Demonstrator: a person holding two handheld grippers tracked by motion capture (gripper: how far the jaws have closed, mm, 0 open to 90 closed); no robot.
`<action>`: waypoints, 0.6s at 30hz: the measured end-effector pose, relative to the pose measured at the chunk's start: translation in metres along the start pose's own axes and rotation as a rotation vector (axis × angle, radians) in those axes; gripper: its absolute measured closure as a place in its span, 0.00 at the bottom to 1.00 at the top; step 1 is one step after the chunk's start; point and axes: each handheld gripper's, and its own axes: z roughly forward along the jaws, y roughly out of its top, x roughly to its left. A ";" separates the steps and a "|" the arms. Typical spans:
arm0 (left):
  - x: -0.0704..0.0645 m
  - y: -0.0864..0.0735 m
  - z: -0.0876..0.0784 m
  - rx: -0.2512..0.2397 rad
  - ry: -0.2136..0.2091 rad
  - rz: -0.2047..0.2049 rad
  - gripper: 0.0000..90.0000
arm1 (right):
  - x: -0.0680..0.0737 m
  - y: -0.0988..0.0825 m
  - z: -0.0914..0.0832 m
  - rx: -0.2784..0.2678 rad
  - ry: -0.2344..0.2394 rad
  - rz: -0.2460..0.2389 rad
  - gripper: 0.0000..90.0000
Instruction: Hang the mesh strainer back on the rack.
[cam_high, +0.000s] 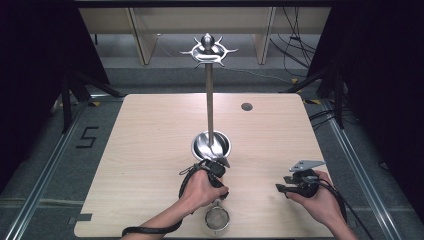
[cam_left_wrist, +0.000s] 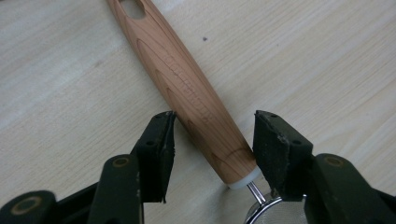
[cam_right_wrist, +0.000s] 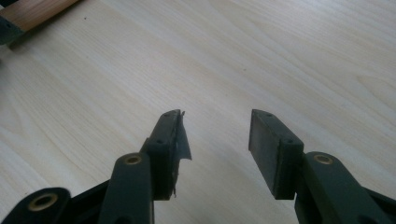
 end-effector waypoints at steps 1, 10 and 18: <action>0.000 0.000 0.001 -0.003 -0.005 -0.014 0.54 | -0.001 0.000 0.000 0.010 0.003 -0.004 0.61; 0.005 0.000 -0.001 0.042 0.074 0.039 0.65 | -0.001 0.000 0.000 0.019 0.014 0.012 0.61; 0.011 -0.003 0.000 0.016 0.137 0.069 0.71 | 0.000 -0.001 0.002 0.010 0.010 -0.003 0.61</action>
